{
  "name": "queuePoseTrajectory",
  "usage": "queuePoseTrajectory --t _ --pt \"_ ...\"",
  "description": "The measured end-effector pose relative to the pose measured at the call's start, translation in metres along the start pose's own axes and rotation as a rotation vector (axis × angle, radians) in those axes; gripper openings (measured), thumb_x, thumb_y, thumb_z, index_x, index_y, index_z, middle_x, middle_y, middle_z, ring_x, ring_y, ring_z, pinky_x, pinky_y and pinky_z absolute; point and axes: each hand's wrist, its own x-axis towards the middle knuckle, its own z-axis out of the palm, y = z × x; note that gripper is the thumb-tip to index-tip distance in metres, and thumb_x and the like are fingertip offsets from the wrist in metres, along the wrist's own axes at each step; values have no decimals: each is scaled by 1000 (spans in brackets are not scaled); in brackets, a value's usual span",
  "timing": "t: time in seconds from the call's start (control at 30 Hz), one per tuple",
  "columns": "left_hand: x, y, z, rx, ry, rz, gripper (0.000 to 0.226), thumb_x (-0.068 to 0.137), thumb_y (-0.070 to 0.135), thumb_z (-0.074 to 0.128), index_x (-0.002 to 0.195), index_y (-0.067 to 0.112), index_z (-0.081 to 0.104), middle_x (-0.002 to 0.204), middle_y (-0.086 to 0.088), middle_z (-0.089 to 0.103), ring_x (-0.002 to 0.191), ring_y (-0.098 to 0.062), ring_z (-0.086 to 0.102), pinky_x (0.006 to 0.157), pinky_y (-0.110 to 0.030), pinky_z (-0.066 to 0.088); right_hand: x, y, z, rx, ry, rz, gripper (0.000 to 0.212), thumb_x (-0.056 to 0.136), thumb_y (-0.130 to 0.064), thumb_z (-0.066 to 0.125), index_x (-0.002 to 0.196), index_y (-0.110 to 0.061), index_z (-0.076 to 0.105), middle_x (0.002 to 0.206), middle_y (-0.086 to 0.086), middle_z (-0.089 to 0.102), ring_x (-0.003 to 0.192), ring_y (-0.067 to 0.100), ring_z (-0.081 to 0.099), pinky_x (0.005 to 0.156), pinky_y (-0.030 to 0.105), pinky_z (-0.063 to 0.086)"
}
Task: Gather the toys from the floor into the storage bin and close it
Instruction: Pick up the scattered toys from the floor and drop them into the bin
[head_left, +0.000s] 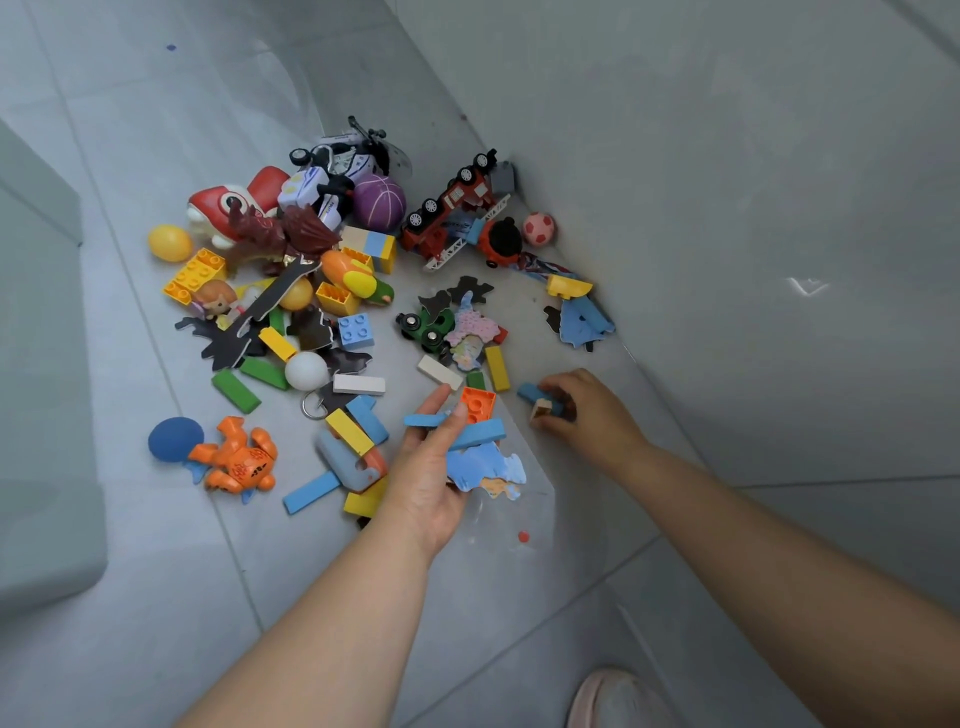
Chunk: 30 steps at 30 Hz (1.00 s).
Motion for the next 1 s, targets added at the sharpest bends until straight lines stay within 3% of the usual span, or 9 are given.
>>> queuePoseTrajectory --t 0.17,0.3,0.53,0.63,0.77,0.9,1.0 --pt "-2 1 -1 -21 12 -16 41 92 8 52 127 31 50 111 0 63 89 -16 64 73 -33 53 -1 -2 7 -14 44 -7 30 79 -21 69 107 -13 59 106 4 57 96 19 50 76 21 34" --pt "-4 2 -1 -31 27 -24 48 91 5 52 129 33 47 107 1 64 90 -17 63 72 -34 51 1 -16 8 250 136 94 29 78 -20 72 100 -14 55 91 -3 52 72 5 47 61 15 37" --pt "-8 6 -6 -43 64 -20 55 89 3 54 135 32 45 102 1 65 85 -17 63 71 -34 51 25 -53 15 507 143 143 28 79 -18 71 103 -11 58 85 -8 53 73 0 49 60 6 39" --pt "-9 10 -11 -39 86 -13 56 89 3 54 136 32 44 102 1 65 84 -16 63 69 -33 51 34 -57 25 344 156 171 26 81 -20 68 103 -12 57 108 7 57 92 17 56 76 22 43" --pt "-12 16 -17 -45 94 -7 53 90 3 53 133 33 45 100 2 65 86 -17 63 74 -34 51 37 -63 30 125 208 164 41 81 -18 63 117 -10 45 120 10 51 110 28 49 87 36 45" --pt "-15 19 -21 -42 96 -4 49 90 3 54 127 34 48 100 3 66 86 -16 63 75 -34 50 36 -76 33 -37 181 128 75 76 -36 66 134 -11 28 133 12 39 120 30 38 91 40 42" --pt "-16 22 -23 -41 97 -2 49 90 2 53 126 35 49 99 4 66 86 -16 63 76 -34 49 30 -74 41 -226 151 74 71 82 -43 61 134 -7 28 134 13 37 120 31 36 88 40 40"
